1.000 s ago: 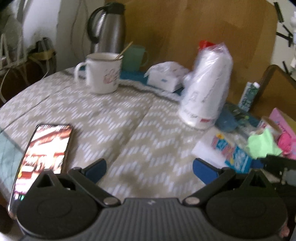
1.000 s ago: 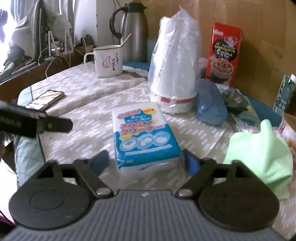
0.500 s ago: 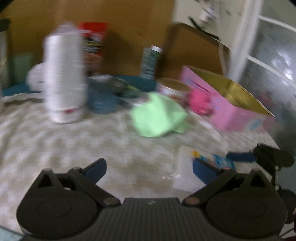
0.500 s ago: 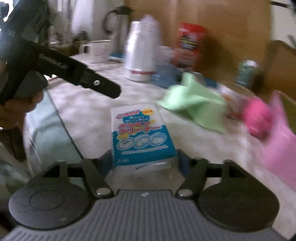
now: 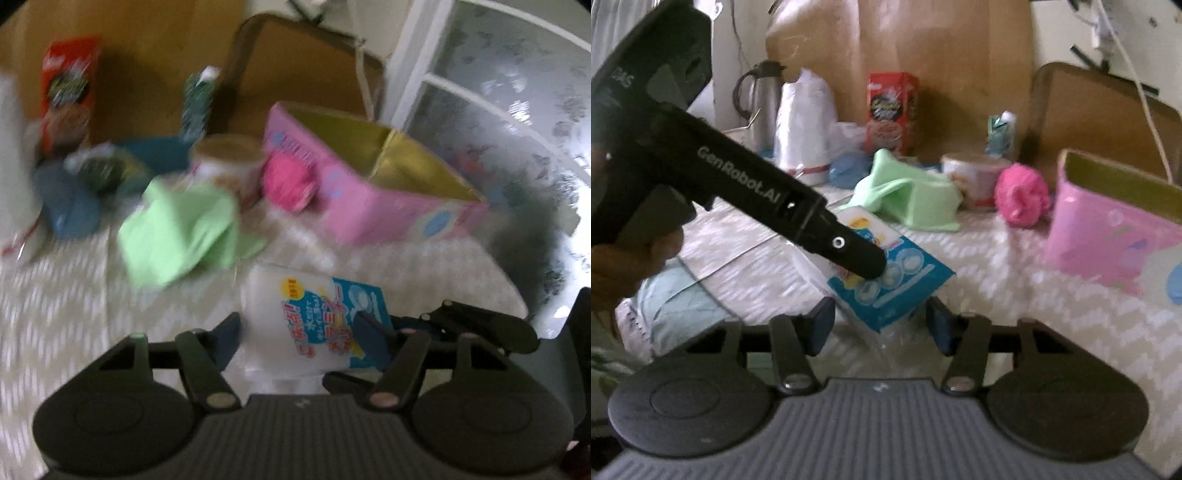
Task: Organize soft objects
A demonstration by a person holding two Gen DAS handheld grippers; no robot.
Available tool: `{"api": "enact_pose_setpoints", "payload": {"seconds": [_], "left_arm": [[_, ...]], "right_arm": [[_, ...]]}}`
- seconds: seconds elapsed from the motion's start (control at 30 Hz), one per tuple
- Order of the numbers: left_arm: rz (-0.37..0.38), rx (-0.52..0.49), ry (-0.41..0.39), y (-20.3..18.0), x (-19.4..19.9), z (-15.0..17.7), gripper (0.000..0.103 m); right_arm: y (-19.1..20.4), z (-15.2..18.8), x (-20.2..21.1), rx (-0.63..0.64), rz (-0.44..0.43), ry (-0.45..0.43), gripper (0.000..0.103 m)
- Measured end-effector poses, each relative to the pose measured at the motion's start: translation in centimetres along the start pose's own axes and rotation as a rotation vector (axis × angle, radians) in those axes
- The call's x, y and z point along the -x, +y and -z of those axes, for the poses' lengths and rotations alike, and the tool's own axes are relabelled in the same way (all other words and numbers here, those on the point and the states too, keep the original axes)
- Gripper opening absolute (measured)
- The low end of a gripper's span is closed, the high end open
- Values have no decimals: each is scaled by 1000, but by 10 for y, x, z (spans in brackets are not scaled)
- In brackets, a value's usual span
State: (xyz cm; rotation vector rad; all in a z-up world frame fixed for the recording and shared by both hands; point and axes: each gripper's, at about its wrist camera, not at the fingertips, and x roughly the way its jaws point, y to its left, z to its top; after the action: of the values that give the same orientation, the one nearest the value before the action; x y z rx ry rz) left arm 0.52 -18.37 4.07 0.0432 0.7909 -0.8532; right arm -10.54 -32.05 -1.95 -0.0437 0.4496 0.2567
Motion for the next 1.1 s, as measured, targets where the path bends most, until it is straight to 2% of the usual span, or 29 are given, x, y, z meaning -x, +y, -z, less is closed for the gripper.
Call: {"api": "enact_pose_setpoints", "payload": {"seconds": [0.1, 0.17, 0.27, 0.33, 0.4, 0.43, 0.5, 0.57, 0.6, 0.67, 0.77, 0.9, 0.93, 0.97, 1.03, 1.1], "left_arm": [[28, -41, -67, -17, -1, -26, 67], [49, -79, -112, -33, -11, -45, 69], [58, -131, -157, -59, -37, -73, 69], [70, -145, -175, -72, -57, -89, 70], [52, -160, -191, -84, -80, -101, 77], [36, -163, -184, -87, -87, -103, 81], [5, -148, -156, -91, -105, -105, 81], [10, -123, -133, -85, -108, -98, 81], [16, -121, -136, -81, -105, -94, 82], [-4, -139, -155, -75, -95, -81, 85], [0, -145, -196, -57, -64, -59, 86], [-42, -120, -213, -19, -26, -21, 86], [-64, -105, -212, -6, -17, -10, 86], [-92, -87, -210, 7, -9, -1, 86], [-174, -28, -193, 38, 3, 18, 85], [-241, 50, -175, 67, 10, 29, 83]], "right_arm": [[-12, -8, 15, -2, 59, -87, 56], [-20, -17, 25, 32, 139, -151, 55], [-44, -28, 29, 36, 248, -202, 55], [-62, -33, 28, 16, 324, -215, 55], [-80, -38, 25, -1, 413, -225, 56], [-90, -39, 21, -8, 454, -223, 58], [-108, -39, 6, -13, 571, -200, 61], [-120, -34, 2, -37, 650, -170, 62], [-123, -30, 6, -68, 647, -186, 63], [-127, -23, 18, -114, 623, -223, 73], [-117, -13, 25, -120, 631, -252, 74], [-95, -2, 33, -177, 549, -287, 73], [-90, -3, 30, -188, 517, -279, 69], [-84, -3, 27, -193, 477, -263, 61], [-74, -8, 16, -188, 372, -222, 53], [-59, -15, 5, -163, 284, -197, 51]]}}
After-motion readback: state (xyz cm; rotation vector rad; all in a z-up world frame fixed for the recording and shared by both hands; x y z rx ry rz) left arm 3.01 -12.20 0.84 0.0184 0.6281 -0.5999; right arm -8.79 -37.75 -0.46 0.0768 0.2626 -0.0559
